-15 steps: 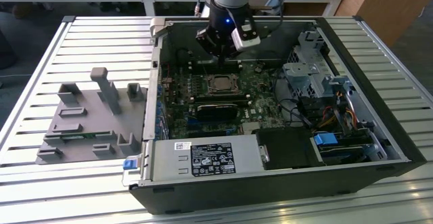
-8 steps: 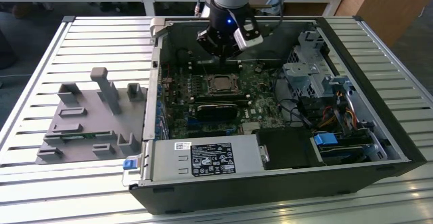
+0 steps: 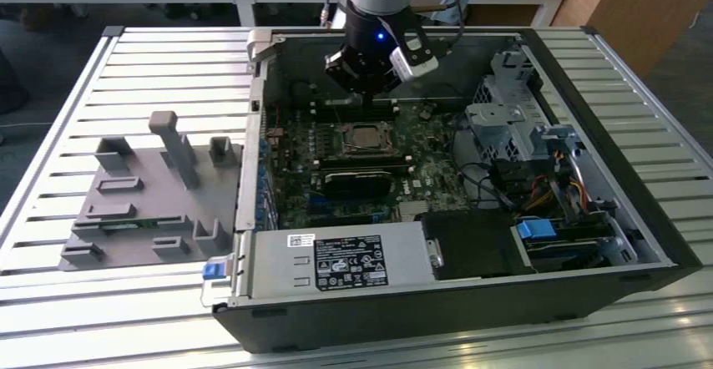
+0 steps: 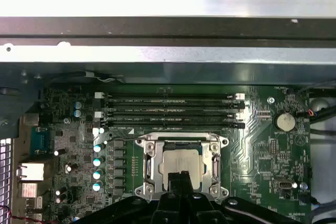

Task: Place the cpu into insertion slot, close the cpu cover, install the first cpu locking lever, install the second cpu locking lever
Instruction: 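Install the first cpu locking lever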

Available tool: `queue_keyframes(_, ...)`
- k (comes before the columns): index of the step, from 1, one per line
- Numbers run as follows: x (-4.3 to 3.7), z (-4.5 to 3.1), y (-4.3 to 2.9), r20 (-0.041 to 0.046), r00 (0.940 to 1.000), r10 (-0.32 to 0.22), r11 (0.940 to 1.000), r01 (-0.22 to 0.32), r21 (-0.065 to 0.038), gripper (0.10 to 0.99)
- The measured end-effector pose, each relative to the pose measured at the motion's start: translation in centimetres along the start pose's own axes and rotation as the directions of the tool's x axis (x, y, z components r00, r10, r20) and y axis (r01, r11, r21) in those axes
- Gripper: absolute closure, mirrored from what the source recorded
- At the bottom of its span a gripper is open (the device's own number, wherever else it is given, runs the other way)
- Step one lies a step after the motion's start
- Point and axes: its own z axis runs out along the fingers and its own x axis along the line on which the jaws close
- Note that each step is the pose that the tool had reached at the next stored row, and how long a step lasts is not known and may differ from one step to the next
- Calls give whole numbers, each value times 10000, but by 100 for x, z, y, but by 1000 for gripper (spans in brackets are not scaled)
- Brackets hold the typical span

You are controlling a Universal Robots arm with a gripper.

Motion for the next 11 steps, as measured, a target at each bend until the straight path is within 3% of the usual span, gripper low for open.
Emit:
queue_keyframes(4,27,9,1,-10,9999,-112,9999,112,-35,980)
queue_keyframes(11,243,16,0,-10,9999,-111,9999,111,-35,980)
